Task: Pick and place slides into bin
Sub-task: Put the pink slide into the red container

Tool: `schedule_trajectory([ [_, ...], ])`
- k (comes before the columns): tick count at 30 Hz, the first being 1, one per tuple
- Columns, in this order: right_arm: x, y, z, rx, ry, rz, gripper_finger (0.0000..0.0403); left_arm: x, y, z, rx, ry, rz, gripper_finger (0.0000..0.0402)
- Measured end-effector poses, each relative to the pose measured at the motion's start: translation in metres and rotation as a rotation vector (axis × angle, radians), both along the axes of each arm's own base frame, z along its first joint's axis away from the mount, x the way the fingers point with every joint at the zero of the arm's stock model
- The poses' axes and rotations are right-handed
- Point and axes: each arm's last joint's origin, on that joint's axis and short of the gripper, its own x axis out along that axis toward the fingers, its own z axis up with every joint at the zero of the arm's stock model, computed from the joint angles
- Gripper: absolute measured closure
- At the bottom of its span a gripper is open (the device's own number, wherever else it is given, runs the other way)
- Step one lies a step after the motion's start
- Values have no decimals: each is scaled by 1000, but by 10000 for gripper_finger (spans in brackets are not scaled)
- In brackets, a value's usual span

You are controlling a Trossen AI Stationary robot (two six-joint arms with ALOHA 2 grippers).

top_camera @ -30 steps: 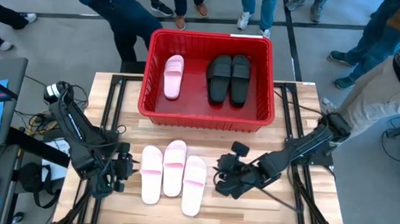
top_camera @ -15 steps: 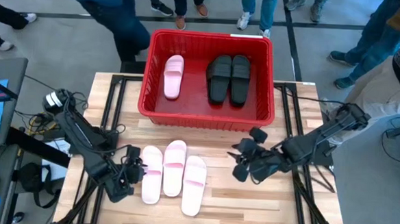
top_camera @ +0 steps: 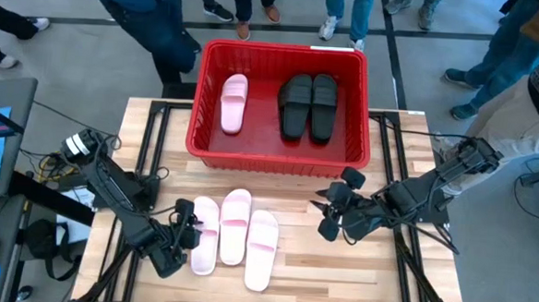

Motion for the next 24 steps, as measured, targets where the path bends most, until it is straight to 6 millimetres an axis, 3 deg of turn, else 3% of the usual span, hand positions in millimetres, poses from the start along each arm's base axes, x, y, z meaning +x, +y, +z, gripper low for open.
schedule_trajectory([
  [11,-4,2,-2,-12,29,17,285,11,6,-13,32,57,46,280],
  [14,-4,1,-3,-19,41,17,285,12,7,-13,26,50,61,304],
  [19,-6,1,-1,-22,42,19,285,14,7,-8,48,39,69,387],
  [24,-7,0,0,-25,41,20,285,14,7,-2,65,31,105,397],
])
